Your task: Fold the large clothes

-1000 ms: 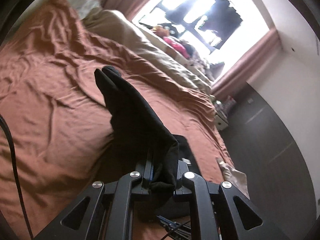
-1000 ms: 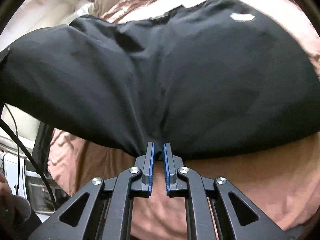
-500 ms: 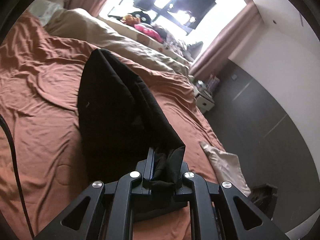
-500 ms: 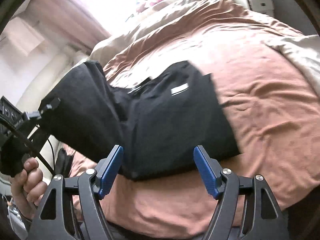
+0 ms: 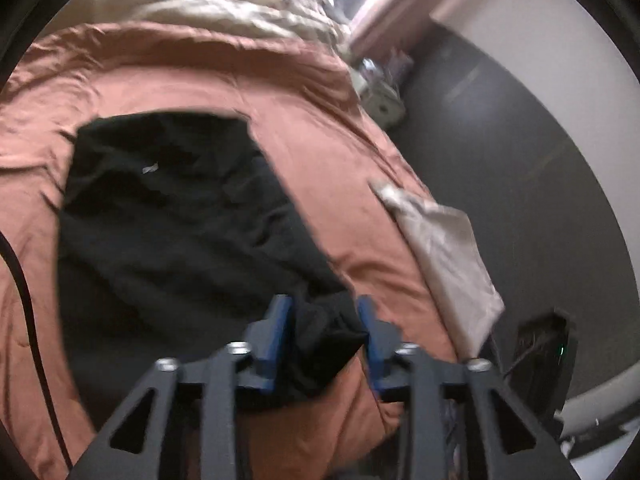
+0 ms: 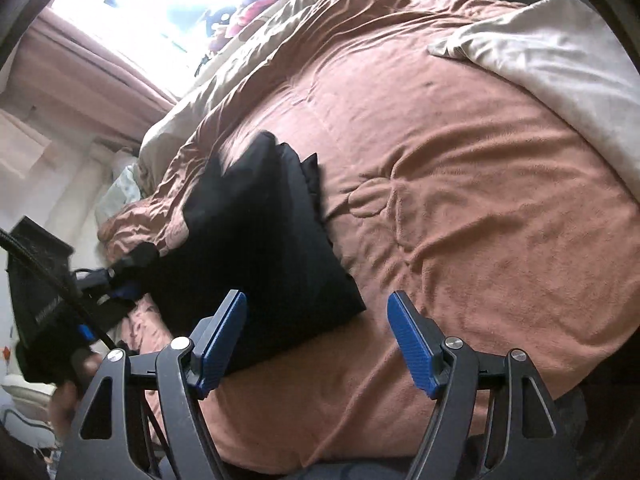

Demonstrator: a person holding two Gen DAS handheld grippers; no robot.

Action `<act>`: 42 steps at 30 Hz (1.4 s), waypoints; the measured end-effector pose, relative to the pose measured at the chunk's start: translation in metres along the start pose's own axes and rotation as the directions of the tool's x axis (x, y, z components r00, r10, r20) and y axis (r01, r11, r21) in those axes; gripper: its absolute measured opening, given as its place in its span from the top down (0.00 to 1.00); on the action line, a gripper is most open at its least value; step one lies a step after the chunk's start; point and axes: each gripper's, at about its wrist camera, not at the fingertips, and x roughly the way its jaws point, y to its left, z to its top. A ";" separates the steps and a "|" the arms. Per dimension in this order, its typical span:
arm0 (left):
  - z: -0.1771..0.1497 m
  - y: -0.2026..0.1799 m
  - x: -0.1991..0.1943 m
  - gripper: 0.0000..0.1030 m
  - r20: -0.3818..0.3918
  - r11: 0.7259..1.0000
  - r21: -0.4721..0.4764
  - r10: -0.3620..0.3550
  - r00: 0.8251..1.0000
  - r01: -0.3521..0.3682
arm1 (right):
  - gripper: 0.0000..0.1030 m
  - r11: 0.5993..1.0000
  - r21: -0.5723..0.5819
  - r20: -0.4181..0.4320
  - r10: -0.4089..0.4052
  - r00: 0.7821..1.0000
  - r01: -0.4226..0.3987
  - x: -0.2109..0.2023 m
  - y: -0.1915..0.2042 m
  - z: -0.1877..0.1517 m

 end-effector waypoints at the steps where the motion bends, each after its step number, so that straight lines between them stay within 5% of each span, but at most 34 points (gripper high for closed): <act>1: -0.002 0.001 0.000 0.51 0.000 1.000 0.001 -0.016 1.000 0.016 | 0.30 1.000 0.003 -0.002 0.008 1.000 -0.008 -0.002 -0.001 0.001; 5: -0.002 0.012 -0.023 0.26 0.062 1.000 0.009 0.025 0.998 -0.026 | 0.30 0.999 0.000 -0.013 0.047 0.999 -0.047 0.004 0.002 0.005; 12: -0.009 0.069 -0.058 0.24 0.095 0.980 -0.084 0.189 0.977 -0.182 | 0.30 0.995 -0.072 -0.078 0.056 0.995 -0.062 0.049 0.029 0.012; 19: -0.037 0.131 -0.049 0.24 0.008 0.931 -0.207 0.310 0.951 -0.302 | 0.31 0.989 -0.143 -0.135 -0.051 0.990 0.031 0.092 0.049 0.024; 21: -0.046 0.144 -0.043 0.24 -0.020 0.916 -0.227 0.336 0.942 -0.332 | 0.47 0.990 -0.141 -0.164 -0.035 0.986 0.011 0.104 0.049 0.026; 23: -0.054 0.156 -0.030 0.24 -0.063 0.910 -0.243 0.332 0.941 -0.337 | 0.80 0.988 -0.154 -0.204 -0.012 0.979 -0.020 0.114 0.049 0.025; 26: -0.060 0.163 -0.018 0.24 -0.093 0.911 -0.251 0.314 0.945 -0.328 | 0.91 0.981 -0.188 -0.189 0.012 0.982 -0.049 0.114 0.048 0.023; 35: -0.056 0.131 -0.015 0.25 -0.085 0.945 -0.173 0.266 0.960 -0.277 | 0.96 0.983 -0.166 -0.160 0.050 0.986 -0.077 0.104 0.008 0.013; 39: -0.052 0.111 -0.016 0.36 -0.085 0.978 -0.165 0.115 0.990 -0.128 | 0.98 0.991 -0.107 -0.168 0.061 0.984 -0.080 0.104 -0.017 0.005; 42: -0.047 0.099 -0.017 0.36 -0.078 0.976 -0.100 0.184 0.980 -0.191 | 1.00 0.997 -0.069 -0.156 0.029 0.987 -0.040 0.103 -0.034 0.001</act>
